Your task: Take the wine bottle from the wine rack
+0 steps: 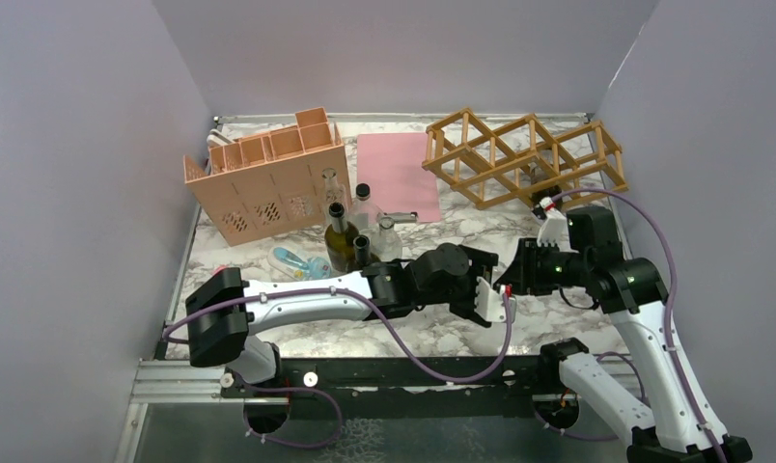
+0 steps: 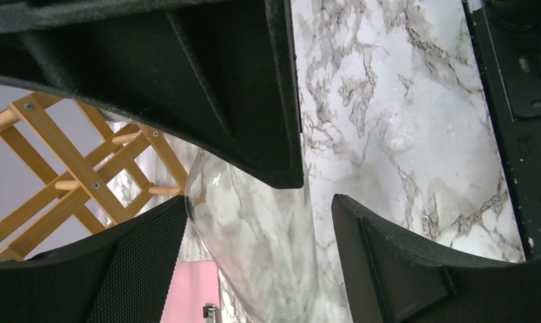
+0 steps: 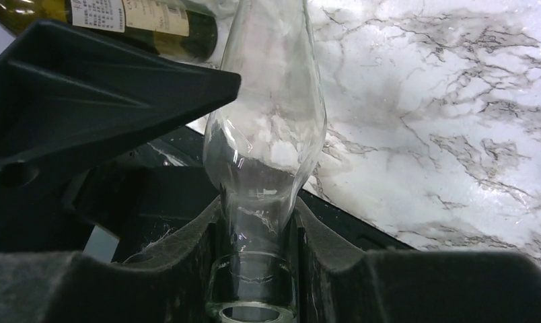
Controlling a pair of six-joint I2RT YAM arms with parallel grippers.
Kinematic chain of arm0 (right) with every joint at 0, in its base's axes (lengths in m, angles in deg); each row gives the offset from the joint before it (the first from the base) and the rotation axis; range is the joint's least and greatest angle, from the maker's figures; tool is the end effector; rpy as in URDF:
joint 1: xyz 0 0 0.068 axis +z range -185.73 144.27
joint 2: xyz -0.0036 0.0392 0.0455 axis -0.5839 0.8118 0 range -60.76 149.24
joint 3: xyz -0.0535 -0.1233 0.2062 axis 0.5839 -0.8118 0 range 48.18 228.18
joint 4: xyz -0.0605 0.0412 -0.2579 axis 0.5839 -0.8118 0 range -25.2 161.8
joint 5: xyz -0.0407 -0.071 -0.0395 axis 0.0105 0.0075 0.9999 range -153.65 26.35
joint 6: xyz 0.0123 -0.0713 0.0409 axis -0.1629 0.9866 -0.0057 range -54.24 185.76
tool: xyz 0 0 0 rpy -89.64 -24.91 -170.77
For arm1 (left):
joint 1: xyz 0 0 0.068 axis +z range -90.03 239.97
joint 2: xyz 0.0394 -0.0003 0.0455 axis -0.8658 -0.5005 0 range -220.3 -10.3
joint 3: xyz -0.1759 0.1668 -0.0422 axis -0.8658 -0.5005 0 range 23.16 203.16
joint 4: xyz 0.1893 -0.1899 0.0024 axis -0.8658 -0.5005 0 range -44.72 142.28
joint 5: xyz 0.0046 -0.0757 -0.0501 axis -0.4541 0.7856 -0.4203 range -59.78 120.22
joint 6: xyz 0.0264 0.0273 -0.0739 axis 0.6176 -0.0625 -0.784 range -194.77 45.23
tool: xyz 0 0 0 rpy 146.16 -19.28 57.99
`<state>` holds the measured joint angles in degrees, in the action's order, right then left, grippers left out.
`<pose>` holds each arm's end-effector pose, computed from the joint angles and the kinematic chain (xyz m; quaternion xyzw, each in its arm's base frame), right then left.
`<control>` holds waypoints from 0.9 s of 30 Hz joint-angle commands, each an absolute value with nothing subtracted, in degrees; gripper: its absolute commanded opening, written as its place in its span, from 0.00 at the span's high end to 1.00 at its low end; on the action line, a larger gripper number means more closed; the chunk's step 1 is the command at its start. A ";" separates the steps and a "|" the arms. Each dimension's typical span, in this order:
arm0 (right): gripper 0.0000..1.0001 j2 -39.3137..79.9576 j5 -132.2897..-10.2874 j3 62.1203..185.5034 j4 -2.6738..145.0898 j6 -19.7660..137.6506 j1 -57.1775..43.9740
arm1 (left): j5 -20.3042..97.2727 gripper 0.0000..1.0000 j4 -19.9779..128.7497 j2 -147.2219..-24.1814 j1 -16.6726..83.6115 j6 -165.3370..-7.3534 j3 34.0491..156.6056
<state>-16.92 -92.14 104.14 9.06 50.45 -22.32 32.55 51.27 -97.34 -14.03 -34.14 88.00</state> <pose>0.1581 0.0732 0.2822 -0.0678 0.9138 0.3054 0.2590 0.1071 -0.3838 0.2520 0.7085 0.4414 -0.1743 0.5223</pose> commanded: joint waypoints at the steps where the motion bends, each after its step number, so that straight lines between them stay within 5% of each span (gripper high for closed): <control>1: 0.99 -18.49 -96.49 106.27 11.37 51.42 -22.36 | 32.69 0.19 54.72 -98.69 -14.29 -33.17 88.24; 8: 0.99 -18.88 -97.34 106.25 11.31 51.78 -22.41 | 31.07 0.25 55.81 -99.49 -14.30 -33.06 87.54; 17: 0.99 -18.64 -98.23 106.45 11.23 52.13 -22.35 | 29.99 0.15 56.03 -100.98 -14.29 -32.95 88.02; 25: 0.98 -18.35 -98.20 106.40 11.25 52.04 -22.37 | 29.94 0.41 56.37 -100.20 -14.21 -33.43 87.78; 27: 0.90 -18.30 -98.11 106.61 11.17 52.03 -22.37 | 29.53 0.48 57.33 -99.81 -14.22 -33.74 87.30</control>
